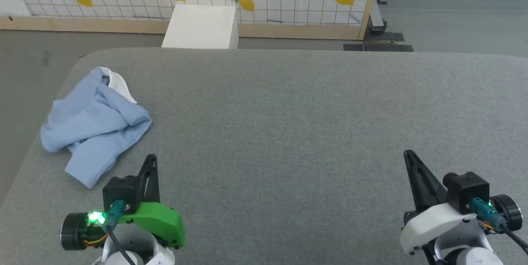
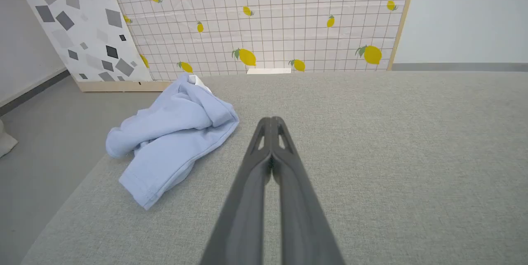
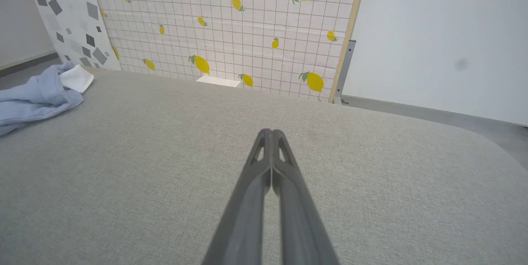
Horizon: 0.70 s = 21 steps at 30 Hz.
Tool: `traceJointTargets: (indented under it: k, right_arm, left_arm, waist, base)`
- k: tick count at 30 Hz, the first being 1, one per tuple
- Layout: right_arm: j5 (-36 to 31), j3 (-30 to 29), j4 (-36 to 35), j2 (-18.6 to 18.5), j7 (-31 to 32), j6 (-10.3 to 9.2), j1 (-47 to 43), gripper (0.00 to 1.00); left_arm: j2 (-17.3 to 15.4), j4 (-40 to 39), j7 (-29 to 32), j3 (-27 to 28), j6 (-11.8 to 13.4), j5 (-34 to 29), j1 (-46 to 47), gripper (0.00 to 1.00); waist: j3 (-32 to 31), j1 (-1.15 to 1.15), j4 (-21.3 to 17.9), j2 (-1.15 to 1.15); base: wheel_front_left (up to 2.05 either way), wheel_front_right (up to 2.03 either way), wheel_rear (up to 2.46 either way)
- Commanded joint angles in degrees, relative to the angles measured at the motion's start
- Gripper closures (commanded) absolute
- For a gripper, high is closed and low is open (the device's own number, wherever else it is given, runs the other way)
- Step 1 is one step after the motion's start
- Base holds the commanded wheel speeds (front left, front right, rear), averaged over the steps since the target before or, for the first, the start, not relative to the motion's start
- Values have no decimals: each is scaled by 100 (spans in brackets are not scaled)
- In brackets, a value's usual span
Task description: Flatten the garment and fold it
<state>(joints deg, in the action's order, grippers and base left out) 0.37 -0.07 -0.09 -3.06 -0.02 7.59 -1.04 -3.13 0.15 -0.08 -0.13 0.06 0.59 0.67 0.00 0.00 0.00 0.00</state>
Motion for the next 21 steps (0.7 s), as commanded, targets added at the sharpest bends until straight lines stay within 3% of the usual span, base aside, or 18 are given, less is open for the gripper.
traceJointTargets:
  k: [1, 21]
  right_arm:
    - [-37, 7, 9, 18, 2, -10, 104, 100]
    - [-37, 7, 9, 18, 2, -10, 104, 100]
  left_arm:
    - [25, -15, 8, 13, -6, -59, -67, 100]
    - [25, -15, 8, 13, -6, -59, -67, 100]
  waist:
    - [0, 0, 0, 0]
    - [0, 0, 0, 0]
  base:
    - [0, 0, 0]
    - [0, 0, 0]
